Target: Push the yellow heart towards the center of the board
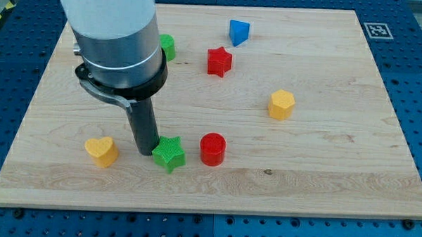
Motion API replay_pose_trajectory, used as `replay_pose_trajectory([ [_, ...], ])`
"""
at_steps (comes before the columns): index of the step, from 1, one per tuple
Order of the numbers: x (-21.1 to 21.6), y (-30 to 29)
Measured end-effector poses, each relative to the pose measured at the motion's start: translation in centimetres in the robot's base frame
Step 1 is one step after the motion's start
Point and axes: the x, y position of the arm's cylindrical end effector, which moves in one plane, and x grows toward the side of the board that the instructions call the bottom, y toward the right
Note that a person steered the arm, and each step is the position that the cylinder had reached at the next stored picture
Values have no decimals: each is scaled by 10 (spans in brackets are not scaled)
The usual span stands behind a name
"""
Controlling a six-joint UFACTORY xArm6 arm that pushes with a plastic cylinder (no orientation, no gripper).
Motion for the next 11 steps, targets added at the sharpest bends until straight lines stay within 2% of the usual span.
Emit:
replay_pose_trajectory([
  [1, 4, -7],
  [3, 37, -38],
  [5, 37, -66],
  [6, 34, -89],
  [8, -17, -97],
  [9, -24, -96],
  [11, -6, -87],
])
